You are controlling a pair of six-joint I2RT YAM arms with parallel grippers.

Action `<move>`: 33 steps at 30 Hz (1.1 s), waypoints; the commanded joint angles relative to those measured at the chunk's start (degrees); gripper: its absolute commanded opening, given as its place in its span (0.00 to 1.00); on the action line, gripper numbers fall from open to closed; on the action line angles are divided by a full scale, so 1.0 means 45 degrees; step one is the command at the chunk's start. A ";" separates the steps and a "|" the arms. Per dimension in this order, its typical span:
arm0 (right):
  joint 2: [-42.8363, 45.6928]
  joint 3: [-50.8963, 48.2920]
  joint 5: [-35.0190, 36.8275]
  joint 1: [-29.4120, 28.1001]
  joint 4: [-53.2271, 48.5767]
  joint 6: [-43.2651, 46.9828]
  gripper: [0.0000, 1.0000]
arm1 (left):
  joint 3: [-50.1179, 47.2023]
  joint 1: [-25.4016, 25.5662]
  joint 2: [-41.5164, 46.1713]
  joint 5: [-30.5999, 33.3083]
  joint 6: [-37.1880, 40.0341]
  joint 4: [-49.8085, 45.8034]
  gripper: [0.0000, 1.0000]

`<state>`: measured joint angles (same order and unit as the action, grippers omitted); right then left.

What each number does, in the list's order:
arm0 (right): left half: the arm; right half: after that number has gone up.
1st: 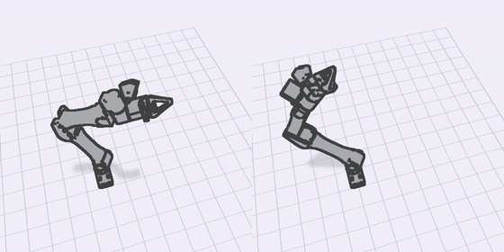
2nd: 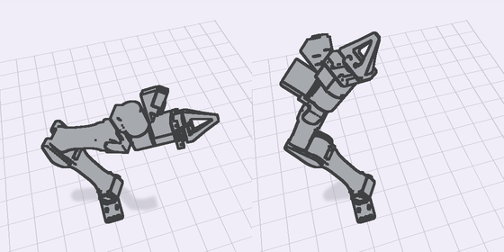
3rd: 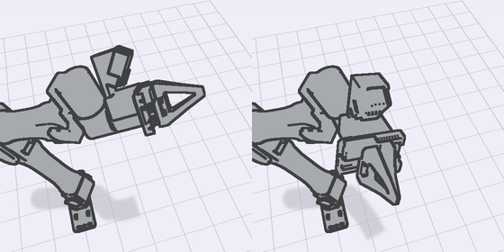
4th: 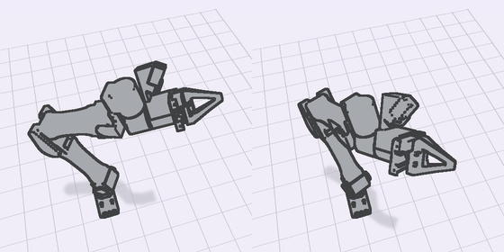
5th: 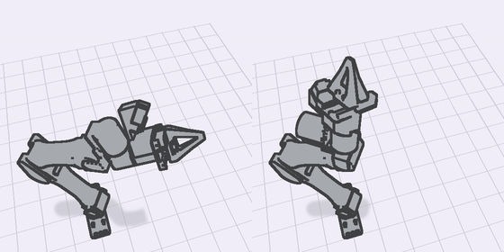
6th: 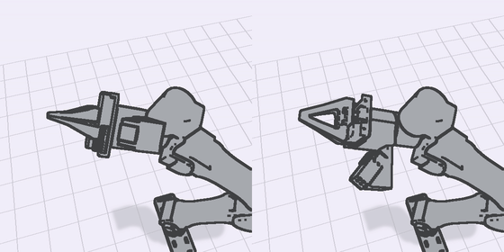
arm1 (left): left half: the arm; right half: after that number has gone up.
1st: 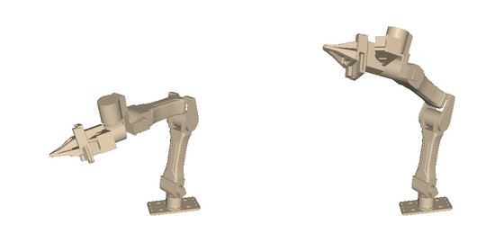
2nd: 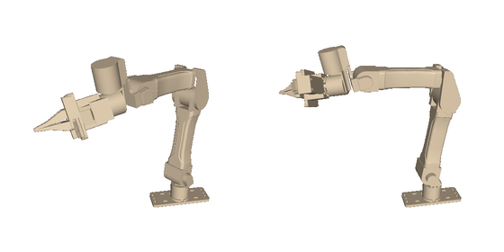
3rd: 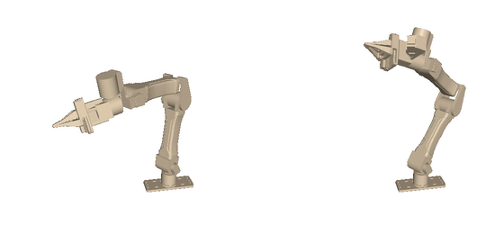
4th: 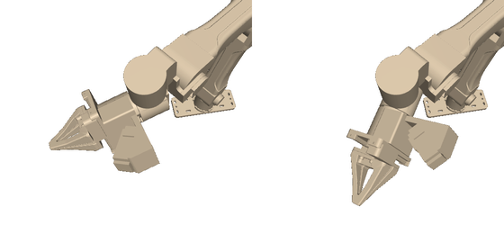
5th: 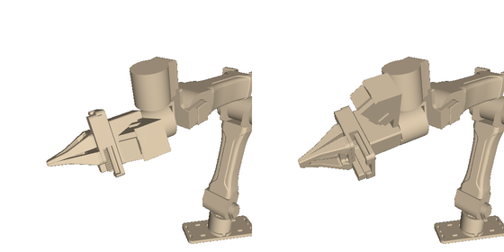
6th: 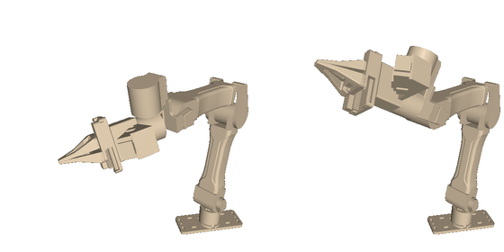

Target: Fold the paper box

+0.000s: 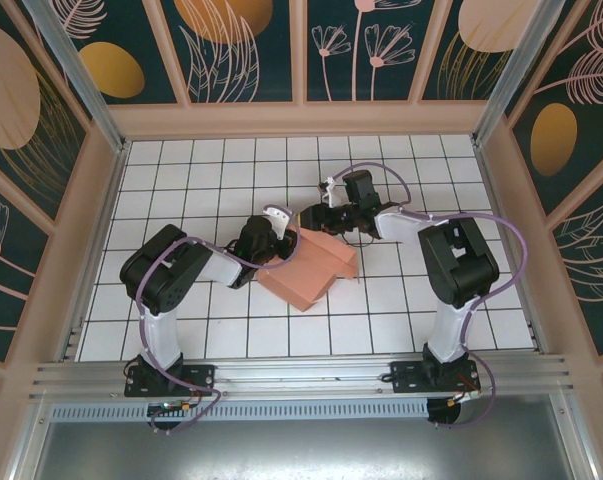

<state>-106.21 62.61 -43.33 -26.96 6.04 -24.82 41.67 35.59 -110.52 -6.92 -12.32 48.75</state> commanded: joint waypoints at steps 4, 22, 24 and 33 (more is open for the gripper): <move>0.1809 -0.0313 0.1093 0.0497 -0.0382 -0.0080 0.58 | -0.0364 -0.0063 0.0016 -0.0098 -0.0852 0.1287 0.00; 0.9060 -0.5753 0.1701 0.5872 0.3243 -0.2519 0.69 | 0.0027 -0.0835 -0.0709 -0.2093 -0.6169 0.4169 0.00; 0.9613 -0.6526 0.1432 0.6315 0.3808 -0.3104 0.70 | 0.0268 -0.1073 -0.0779 -0.2573 -0.7098 0.4208 0.00; 1.0859 -0.8752 0.0291 0.6508 0.5470 -0.3909 0.64 | 0.1726 -0.1291 -0.0430 -0.3561 -0.9254 0.2679 0.00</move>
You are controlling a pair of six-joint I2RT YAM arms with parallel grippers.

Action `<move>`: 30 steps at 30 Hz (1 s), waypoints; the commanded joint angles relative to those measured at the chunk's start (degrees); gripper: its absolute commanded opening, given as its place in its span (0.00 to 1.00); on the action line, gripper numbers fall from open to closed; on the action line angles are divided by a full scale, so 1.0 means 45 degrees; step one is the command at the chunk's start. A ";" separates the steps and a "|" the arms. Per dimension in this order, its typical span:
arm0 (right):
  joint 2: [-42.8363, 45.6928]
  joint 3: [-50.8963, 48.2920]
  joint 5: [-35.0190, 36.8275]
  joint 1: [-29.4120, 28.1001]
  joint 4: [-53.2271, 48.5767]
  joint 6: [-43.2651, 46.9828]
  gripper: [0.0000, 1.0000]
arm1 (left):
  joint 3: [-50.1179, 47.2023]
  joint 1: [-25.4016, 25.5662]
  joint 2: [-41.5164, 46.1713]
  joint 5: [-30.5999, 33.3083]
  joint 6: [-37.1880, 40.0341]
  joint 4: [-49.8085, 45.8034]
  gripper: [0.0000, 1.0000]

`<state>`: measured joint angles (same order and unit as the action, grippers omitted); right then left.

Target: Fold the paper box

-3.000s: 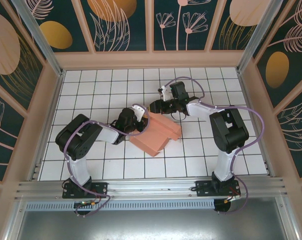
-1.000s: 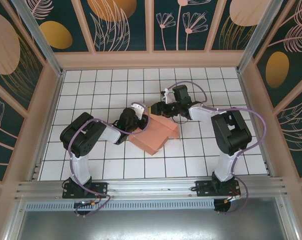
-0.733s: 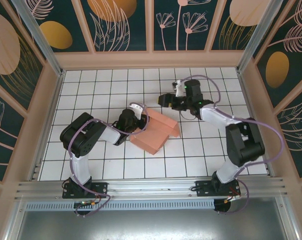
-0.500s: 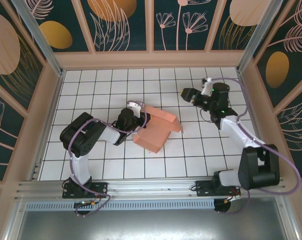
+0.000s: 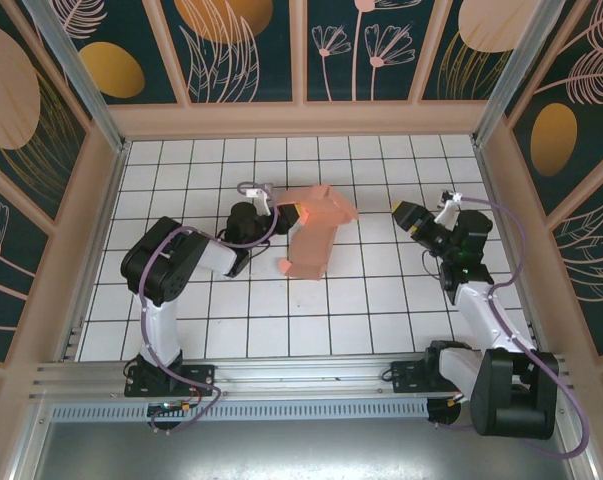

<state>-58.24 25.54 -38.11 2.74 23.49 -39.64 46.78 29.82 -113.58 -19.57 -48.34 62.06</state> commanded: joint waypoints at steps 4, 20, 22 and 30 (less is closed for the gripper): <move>-0.0168 -0.0676 -0.1009 -0.0960 0.3061 -0.1245 0.60 | 0.0883 -0.0009 0.0141 -0.1110 -0.1911 -0.0177 0.00; -0.2894 0.1429 -0.0907 -0.4068 0.5208 -0.2947 0.54 | 0.0873 -0.0009 0.0145 -0.1334 -0.2264 0.0386 0.00; -0.3175 0.1617 -0.0892 -0.4265 0.5160 -0.3037 0.55 | 0.0872 -0.0007 0.0106 -0.1296 -0.2089 0.0362 0.00; -0.4134 0.1842 -0.0508 -0.4439 0.4496 -0.3401 0.44 | 0.0893 -0.0006 -0.0042 -0.1260 -0.1862 0.0237 0.00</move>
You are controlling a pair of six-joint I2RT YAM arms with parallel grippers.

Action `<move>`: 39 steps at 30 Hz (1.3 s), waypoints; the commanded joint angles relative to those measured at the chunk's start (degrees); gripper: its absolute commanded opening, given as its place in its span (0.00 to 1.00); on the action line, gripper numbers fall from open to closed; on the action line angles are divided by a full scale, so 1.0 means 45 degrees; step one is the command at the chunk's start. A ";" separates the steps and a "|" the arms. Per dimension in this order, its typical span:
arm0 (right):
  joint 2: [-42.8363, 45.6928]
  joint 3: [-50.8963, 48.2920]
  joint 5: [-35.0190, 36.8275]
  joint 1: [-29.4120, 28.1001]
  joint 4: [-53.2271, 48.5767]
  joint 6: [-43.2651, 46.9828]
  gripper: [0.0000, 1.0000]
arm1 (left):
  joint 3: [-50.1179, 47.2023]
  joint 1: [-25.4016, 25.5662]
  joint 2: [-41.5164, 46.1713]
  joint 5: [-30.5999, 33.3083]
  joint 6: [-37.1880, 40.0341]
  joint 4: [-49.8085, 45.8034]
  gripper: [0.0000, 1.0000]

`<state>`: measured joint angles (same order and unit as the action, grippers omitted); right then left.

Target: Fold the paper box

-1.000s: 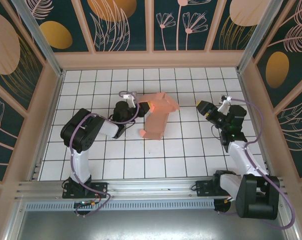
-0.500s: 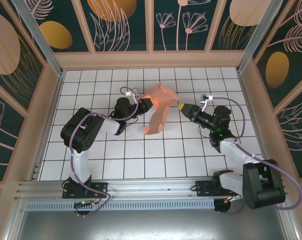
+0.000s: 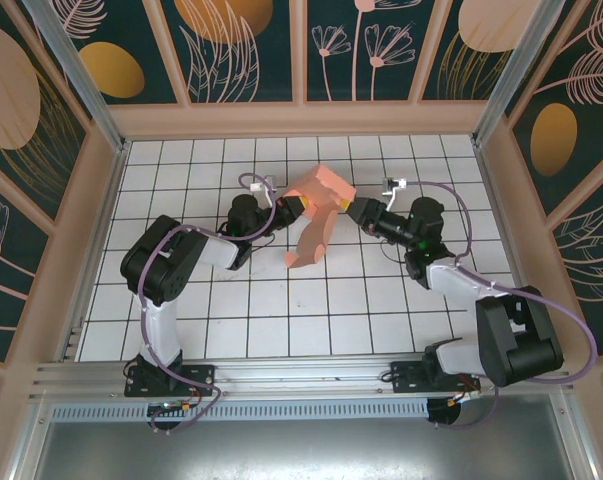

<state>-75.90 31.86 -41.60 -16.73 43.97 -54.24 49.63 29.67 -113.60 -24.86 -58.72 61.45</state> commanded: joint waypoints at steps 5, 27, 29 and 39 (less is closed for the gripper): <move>0.0001 0.0274 0.0271 -0.0097 0.0064 0.0032 0.46 | 0.0281 0.0017 -0.0063 0.0017 0.0407 0.0229 0.00; -0.0239 0.1844 0.1350 -0.0430 -0.5109 -0.0413 0.09 | 0.0222 0.0025 -0.0488 0.1428 0.2295 -0.0895 0.00; -0.0299 0.1919 0.1422 -0.0465 -0.5306 -0.0353 0.04 | 0.0222 0.0011 -0.0457 0.1496 0.2345 -0.0993 0.00; -0.0375 0.2219 0.1938 -0.0831 -0.5858 0.0058 0.20 | 0.0124 0.0028 -0.0427 0.1618 0.2430 -0.1061 0.00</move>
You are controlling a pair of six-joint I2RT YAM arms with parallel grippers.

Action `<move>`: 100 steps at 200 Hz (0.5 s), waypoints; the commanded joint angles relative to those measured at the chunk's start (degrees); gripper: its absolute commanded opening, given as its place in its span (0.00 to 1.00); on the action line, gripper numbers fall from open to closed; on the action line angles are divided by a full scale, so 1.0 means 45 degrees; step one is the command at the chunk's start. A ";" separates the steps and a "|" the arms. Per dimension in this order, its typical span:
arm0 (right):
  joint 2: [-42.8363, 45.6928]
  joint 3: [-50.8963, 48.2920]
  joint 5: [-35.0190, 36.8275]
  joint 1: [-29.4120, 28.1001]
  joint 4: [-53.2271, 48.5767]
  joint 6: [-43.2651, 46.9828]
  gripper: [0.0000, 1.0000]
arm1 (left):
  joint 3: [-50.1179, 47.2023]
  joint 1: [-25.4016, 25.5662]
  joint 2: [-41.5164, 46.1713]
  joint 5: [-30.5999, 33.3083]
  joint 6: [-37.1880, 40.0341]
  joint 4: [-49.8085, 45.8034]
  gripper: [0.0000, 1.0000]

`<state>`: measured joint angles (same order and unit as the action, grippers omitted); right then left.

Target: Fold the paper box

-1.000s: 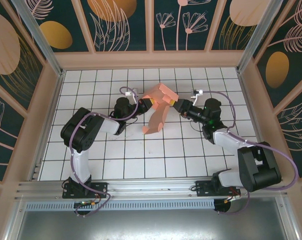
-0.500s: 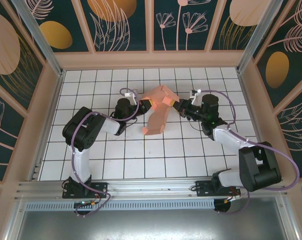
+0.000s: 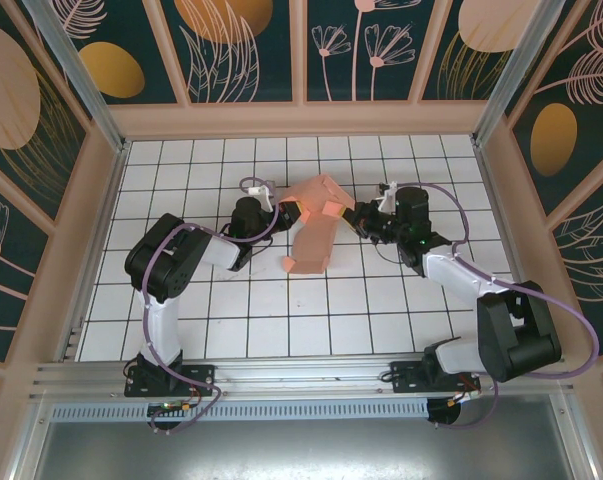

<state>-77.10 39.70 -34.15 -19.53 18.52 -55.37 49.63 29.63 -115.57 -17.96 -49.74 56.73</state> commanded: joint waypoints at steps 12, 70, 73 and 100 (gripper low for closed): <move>-0.0170 0.0566 0.0339 -0.0192 -0.0334 0.0371 0.20 | 0.0119 0.0027 0.0020 0.0067 0.0454 -0.0026 0.00; -0.0270 0.0616 0.0411 -0.0222 -0.0620 0.0582 0.00 | 0.0085 0.0037 0.0035 0.0103 0.0449 -0.0044 0.00; -0.0269 0.0628 0.0400 -0.0232 -0.0611 0.0586 0.00 | 0.0083 0.0023 0.0037 0.0106 0.0459 -0.0038 0.00; -0.0230 0.0698 0.0421 -0.0319 -0.0470 0.0619 0.17 | 0.0112 0.0023 0.0018 0.0123 0.0452 -0.0067 0.00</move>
<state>-77.80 40.88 -32.75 -19.97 16.05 -54.02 49.63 29.61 -115.57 -17.06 -49.50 55.75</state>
